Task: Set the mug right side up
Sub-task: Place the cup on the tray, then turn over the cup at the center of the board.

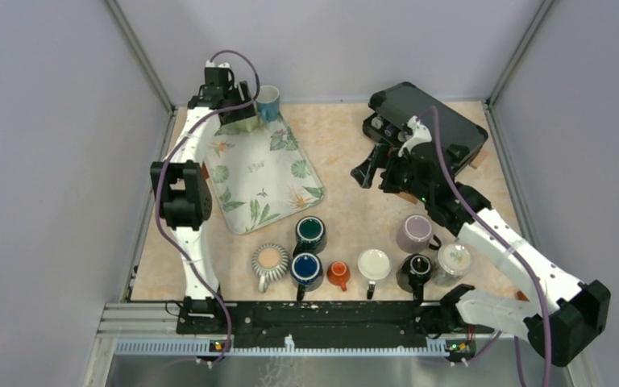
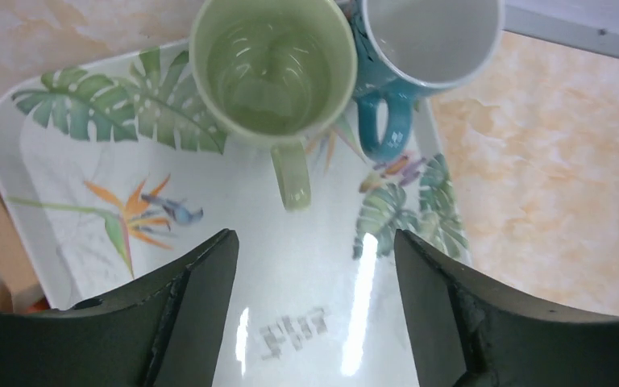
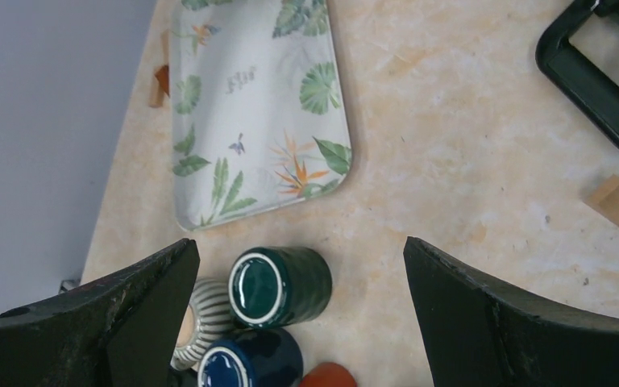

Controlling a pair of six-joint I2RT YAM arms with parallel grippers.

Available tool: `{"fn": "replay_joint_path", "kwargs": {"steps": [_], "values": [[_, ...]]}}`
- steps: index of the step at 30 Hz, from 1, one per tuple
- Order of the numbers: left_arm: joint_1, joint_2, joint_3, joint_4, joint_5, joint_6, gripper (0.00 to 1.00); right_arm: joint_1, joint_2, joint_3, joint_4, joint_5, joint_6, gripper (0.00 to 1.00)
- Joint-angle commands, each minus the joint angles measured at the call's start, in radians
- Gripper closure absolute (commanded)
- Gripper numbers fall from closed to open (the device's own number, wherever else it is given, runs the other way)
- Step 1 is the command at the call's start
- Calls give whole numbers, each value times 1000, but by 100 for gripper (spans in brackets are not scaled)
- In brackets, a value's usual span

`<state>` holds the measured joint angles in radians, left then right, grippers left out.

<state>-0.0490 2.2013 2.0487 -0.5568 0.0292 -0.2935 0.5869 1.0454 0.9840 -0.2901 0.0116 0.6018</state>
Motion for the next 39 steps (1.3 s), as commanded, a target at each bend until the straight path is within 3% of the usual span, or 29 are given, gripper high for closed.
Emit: {"fn": "replay_joint_path", "kwargs": {"steps": [1,7,16,21,30,39], "values": [[-18,-234,-167,121,59,-27,18,8,45,61,-86,1,-45,1],[-65,-448,-457,189,135,-70,2,17,84,49,-142,26,-62,1],[-216,-707,-779,238,189,-76,2,43,100,15,-247,158,-23,1],[-307,-767,-865,242,254,-67,2,43,63,4,-348,273,18,1],[-324,-835,-943,247,374,-38,2,42,-9,-77,-531,442,176,1],[-324,-867,-994,283,429,-24,2,-74,-54,-183,-521,429,248,1]]}}
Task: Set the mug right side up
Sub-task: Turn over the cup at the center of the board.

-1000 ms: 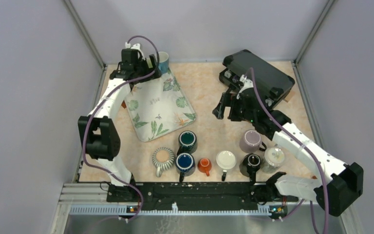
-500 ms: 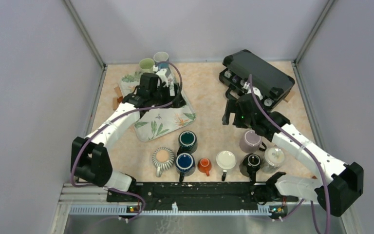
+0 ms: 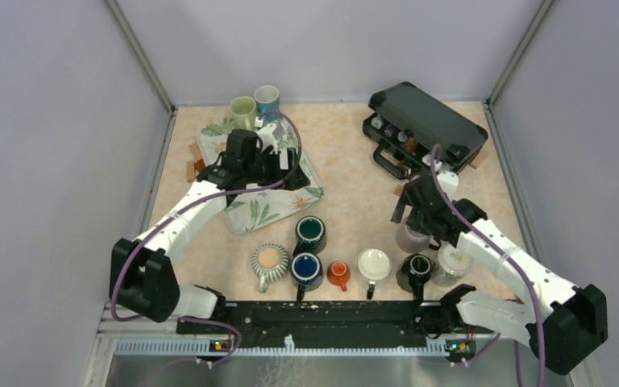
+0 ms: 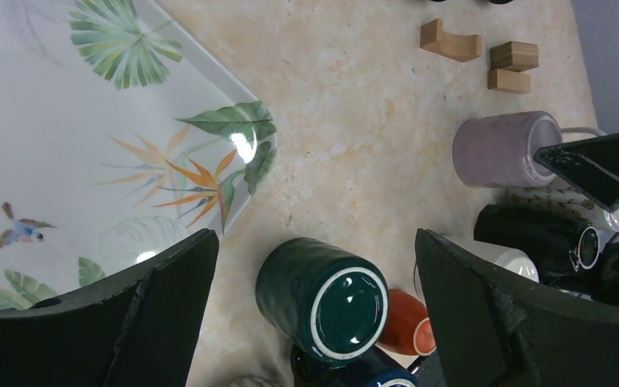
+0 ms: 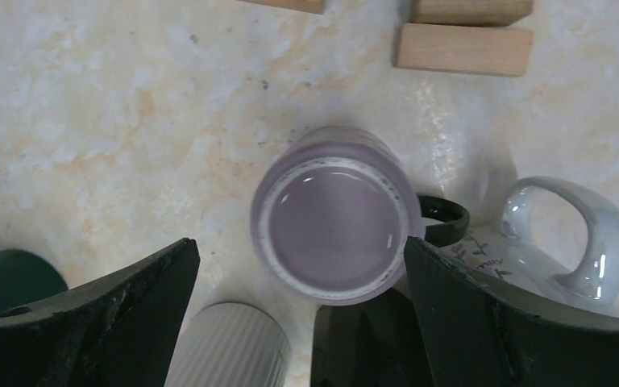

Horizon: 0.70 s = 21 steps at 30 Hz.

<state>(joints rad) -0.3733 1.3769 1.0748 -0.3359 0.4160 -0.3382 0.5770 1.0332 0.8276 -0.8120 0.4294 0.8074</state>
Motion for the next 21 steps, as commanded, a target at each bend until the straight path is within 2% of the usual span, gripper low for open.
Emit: {"fn": "replay_joint_path", "kwargs": {"steps": [1,7,16,21], "values": [[0,-44,-24,66,47,21,2,-78,-44,-36,13,-7,42,1],[2,-43,-32,70,63,19,2,-92,-41,-70,23,-42,51,1],[1,-49,-39,70,60,22,2,-91,-27,-107,121,-212,29,1],[1,-50,-39,70,54,24,2,-12,26,-63,192,-234,78,1]]}}
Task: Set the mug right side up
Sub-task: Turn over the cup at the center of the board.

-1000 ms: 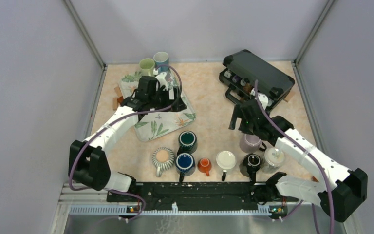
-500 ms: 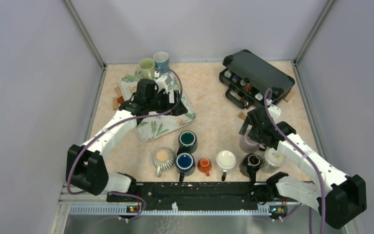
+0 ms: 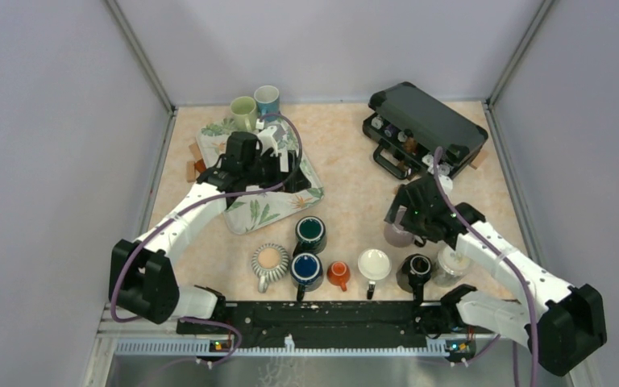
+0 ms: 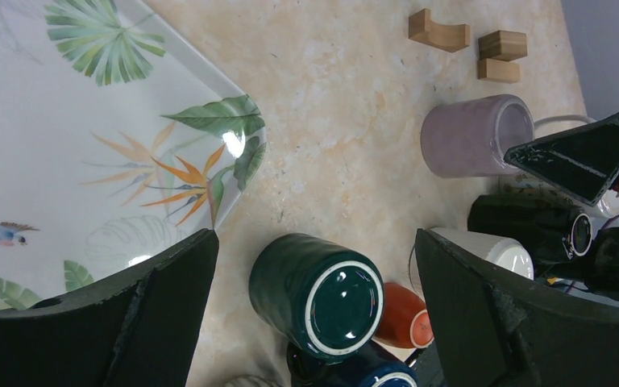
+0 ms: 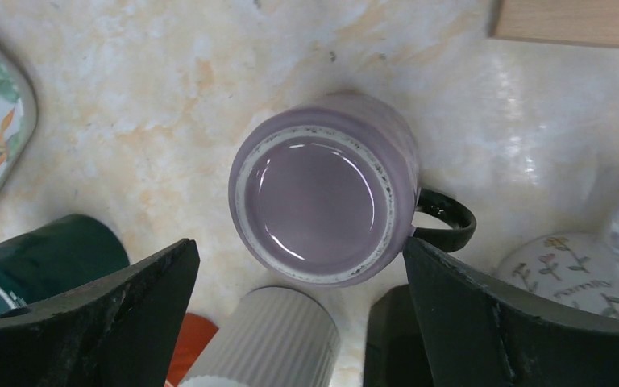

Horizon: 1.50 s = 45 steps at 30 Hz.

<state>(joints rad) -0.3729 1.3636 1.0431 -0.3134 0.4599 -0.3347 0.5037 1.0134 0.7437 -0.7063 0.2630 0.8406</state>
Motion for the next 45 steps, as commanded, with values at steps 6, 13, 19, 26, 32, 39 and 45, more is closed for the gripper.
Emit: {"fn": "replay_joint_path", "kwargs": {"steps": [6,13,19,26,32,39,45], "values": [[2,-34,-9,46,15,22,1,152,255,127,249,-111,45,1],[1,-38,-11,43,10,22,1,159,326,272,181,-49,-64,1],[1,-42,-14,48,18,20,2,158,285,211,138,28,-305,1],[2,-37,-17,55,33,15,2,155,321,117,303,-41,-460,5],[2,-30,-17,58,42,14,2,155,410,143,391,-62,-515,22],[2,-31,-18,58,28,16,2,157,521,257,388,-96,-477,42],[8,-24,-18,58,30,14,2,170,575,336,381,-91,-429,49]]}}
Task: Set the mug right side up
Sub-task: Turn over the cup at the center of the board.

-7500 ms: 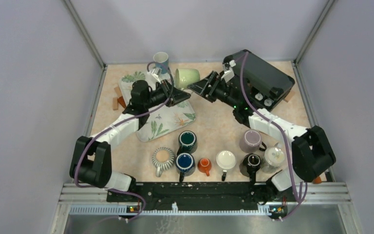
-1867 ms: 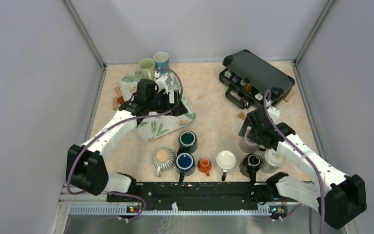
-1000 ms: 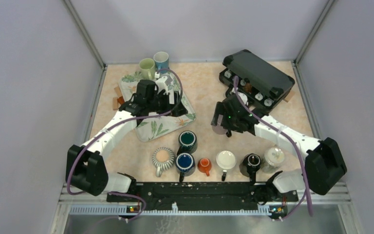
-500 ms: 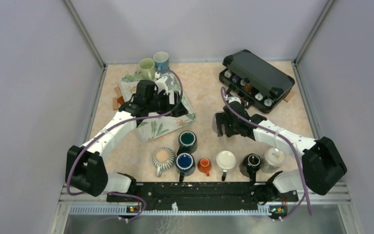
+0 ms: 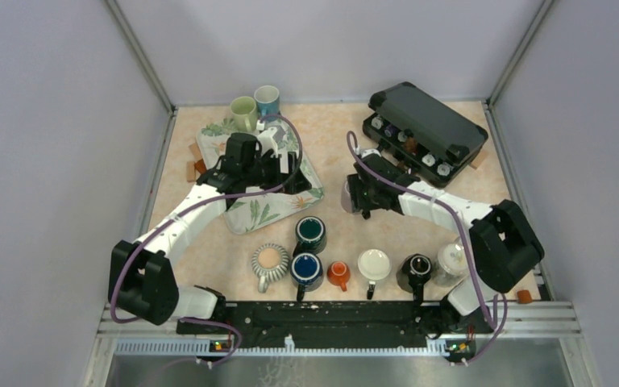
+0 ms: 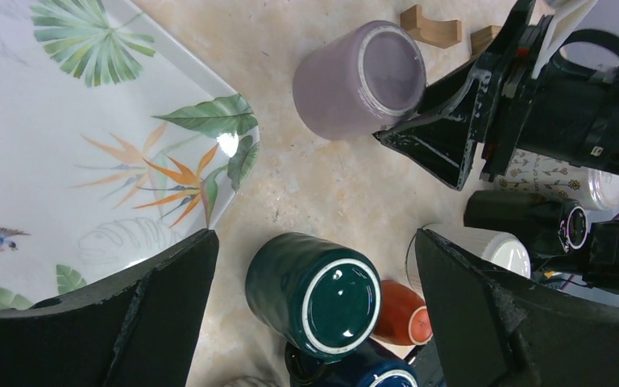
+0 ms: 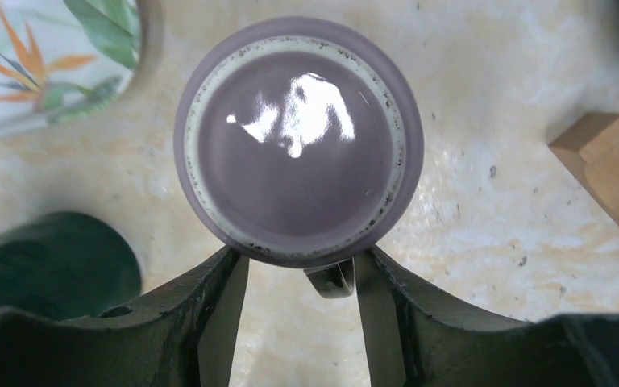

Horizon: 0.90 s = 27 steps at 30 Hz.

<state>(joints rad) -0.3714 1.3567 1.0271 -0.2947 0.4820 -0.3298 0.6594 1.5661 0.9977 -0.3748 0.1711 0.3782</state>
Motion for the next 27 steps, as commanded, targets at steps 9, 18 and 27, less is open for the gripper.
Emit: {"fn": "replay_joint_path", "kwargs": {"steps": [9,18,27], "values": [[10,-11,-2,42,17,6,1,41,42,84,42,45,-6,54],[13,-11,-4,45,20,5,2,85,84,139,8,109,-32,62],[13,-14,-5,44,19,3,2,85,115,166,-8,136,-2,63]]}}
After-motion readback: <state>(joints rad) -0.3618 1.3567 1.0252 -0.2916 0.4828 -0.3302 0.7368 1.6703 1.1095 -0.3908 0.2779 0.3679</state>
